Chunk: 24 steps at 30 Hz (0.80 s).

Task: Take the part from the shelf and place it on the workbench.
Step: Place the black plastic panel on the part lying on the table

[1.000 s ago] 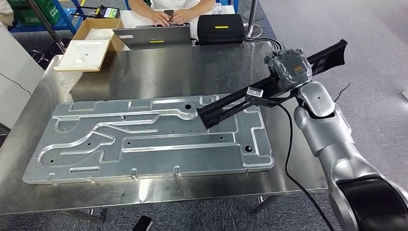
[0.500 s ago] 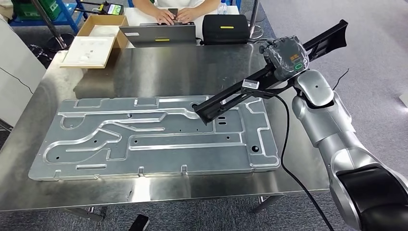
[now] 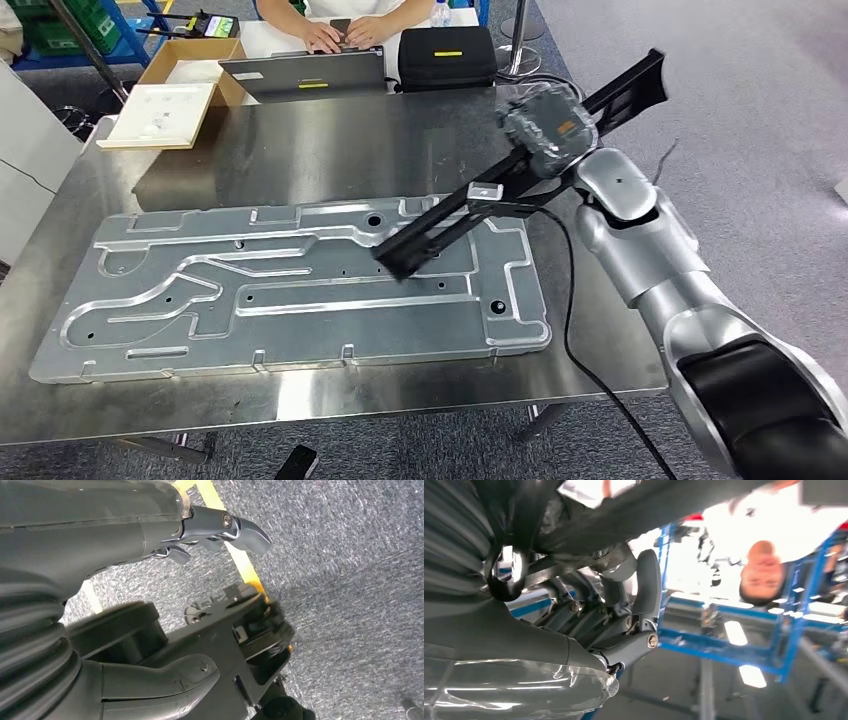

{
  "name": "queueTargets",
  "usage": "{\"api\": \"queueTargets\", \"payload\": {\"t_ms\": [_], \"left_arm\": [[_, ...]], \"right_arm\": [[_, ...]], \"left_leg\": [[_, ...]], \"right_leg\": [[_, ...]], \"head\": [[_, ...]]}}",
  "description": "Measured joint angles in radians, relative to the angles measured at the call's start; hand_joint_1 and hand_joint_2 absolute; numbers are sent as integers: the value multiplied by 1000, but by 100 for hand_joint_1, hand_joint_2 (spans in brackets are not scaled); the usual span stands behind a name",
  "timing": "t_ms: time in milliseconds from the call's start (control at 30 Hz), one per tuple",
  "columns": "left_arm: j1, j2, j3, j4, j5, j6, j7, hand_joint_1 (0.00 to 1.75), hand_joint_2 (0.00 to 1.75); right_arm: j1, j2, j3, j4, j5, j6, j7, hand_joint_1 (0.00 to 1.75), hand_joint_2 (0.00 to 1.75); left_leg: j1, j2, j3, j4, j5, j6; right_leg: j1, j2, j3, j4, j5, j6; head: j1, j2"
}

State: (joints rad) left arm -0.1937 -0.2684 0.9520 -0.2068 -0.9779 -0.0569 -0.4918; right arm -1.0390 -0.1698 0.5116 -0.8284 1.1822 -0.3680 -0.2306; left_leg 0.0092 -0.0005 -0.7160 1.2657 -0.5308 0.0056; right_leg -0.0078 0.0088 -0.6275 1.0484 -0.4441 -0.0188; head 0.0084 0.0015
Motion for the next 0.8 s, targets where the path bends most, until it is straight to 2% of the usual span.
{"api": "queueTargets", "payload": {"t_ms": [67, 133, 233, 267, 333, 400, 433, 467, 500, 533, 567, 600, 633, 733, 800], "left_arm": [[-2, 0, -6, 0, -15, 12, 3, 0, 175], [-6, -1, -16, 0, -22, 22, 6, 0, 175], [-6, -5, -20, 0, -8, 15, 12, 0, 175], [-6, -6, -20, 0, -6, 15, 14, 0, 175], [-7, -6, -20, 0, -1, 15, 15, 0, 175], [-6, -6, -20, 0, 3, 15, 15, 0, 175], [-5, -6, -20, 0, 4, 15, 15, 0, 175], [-4, -6, -20, 0, 5, 14, 15, 0, 175], [-3, -7, -20, 0, 7, 12, 15, 0, 175], [-3, -7, -20, 0, 8, 10, 14, 0, 175], [-3, -8, -20, 0, 9, 8, 14, 0, 175], [-4, -8, -20, 0, 10, 7, 13, 0, 175], [-6, -8, -20, 0, 11, 6, 12, 0, 175], [-5, -8, -20, 0, 13, 5, 10, 0, 175], [-4, -7, -20, 0, 12, 5, 10, 0, 175]], "right_arm": [[-9, 26, 21, 6, -13, 6, -1, 0, 0], [-17, 46, 38, 14, -25, 6, 0, 0, 0], [-22, 58, 55, 24, -40, 3, 0, 0, 0], [-24, 60, 58, 27, -43, 2, 0, 0, 0], [-28, 60, 63, 33, -48, 0, -1, 0, 0], [-25, 60, 66, 42, -50, -1, -3, 0, 0], [-21, 60, 68, 46, -51, -1, -3, 0, 0], [-18, 59, 70, 51, -53, 1, -6, 0, 0], [-17, 59, 71, 56, -59, 10, -10, 0, 0], [-19, 58, 73, 60, -69, 28, -16, 0, 0], [-23, 58, 74, 63, -81, 53, -23, 0, 0], [-30, 58, 75, 67, -93, 86, -27, 0, 0], [-37, 59, 78, 71, -101, 118, -30, 0, 0], [-60, 60, 101, 91, -77, 142, -26, 0, 0], [-87, 63, 136, 104, -35, 97, -18, 0, 0]], "left_leg": [[-9, -1, 65, -138, 64, 25], [-18, -2, 105, -225, 89, 42], [-15, -2, 113, -250, 97, 43], [-11, -1, 117, -261, 103, 44], [-6, 2, 122, -276, 113, 46], [-6, 3, 121, -277, 114, 47], [-6, 3, 120, -276, 114, 47], [-6, 2, 120, -274, 113, 47], [-6, 2, 119, -271, 111, 45], [-5, 1, 118, -265, 108, 42], [-5, 1, 116, -259, 105, 38], [-7, 1, 112, -251, 101, 32], [-8, 1, 106, -245, 98, 26], [-11, 0, 95, -238, 97, 13], [-10, -1, 81, -204, 72, 3]], "right_leg": [[7, 3, 2, 0, 0, 0], [8, 2, 1, -2, 1, 3], [6, -1, 1, -7, 4, 17], [8, -2, -3, 2, -5, 21], [6, -3, -39, 79, -54, 30], [0, -3, -97, 201, -109, 39], [-3, -4, -116, 241, -118, 43], [-7, -4, -119, 247, -108, 46], [-10, -5, -103, 215, -82, 48], [-12, -6, -72, 152, -45, 50], [-14, -8, -39, 88, -20, 49], [-13, -10, -15, 36, -3, 46], [-12, -10, -3, 8, 2, 41], [-9, -7, -9, 2, 2, 22], [-13, -6, -9, -3, 7, 11]], "head": [[0, 0], [0, 0], [1, 0], [1, 0], [1, 0], [1, 0], [1, 0], [1, 0], [1, 0], [1, 0], [1, 0], [1, 0], [1, 0], [0, 0], [0, 0]]}}
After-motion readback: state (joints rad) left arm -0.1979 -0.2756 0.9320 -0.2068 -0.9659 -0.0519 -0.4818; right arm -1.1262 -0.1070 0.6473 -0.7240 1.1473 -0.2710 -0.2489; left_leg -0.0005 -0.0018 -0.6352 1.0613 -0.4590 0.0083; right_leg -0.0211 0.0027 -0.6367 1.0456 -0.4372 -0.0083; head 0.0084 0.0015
